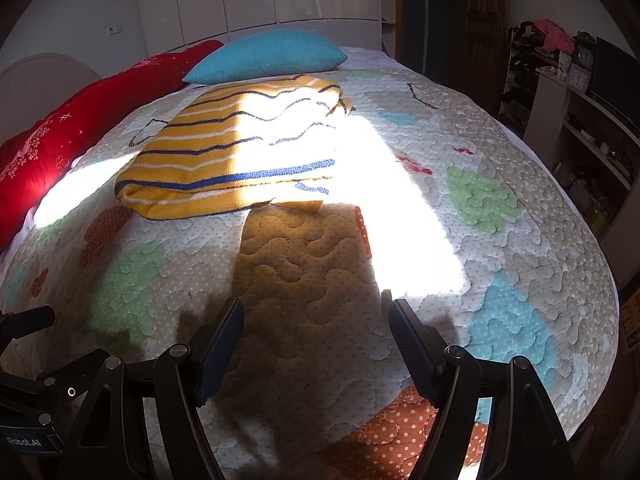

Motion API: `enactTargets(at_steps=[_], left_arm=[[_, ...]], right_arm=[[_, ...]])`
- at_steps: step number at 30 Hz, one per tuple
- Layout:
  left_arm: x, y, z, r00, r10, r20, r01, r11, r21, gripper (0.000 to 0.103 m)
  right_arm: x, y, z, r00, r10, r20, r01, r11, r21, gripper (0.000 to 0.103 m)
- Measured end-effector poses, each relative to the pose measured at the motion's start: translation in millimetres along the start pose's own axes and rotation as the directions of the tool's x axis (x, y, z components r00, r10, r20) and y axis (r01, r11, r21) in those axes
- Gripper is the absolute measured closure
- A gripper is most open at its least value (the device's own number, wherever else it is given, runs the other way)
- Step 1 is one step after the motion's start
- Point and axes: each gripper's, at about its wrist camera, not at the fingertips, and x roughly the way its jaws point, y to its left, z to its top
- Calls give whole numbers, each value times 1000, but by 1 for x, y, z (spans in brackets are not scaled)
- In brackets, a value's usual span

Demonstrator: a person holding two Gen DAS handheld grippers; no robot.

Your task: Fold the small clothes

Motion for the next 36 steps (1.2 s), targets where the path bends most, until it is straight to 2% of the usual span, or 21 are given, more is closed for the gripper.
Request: enactTargets(at_steps=[36], left_arm=[[0,-1,-2,1000,-6,-2,6,1000,2,0]], right_arm=[[1,1,1,1000,10,0,-10,1000,0,22]])
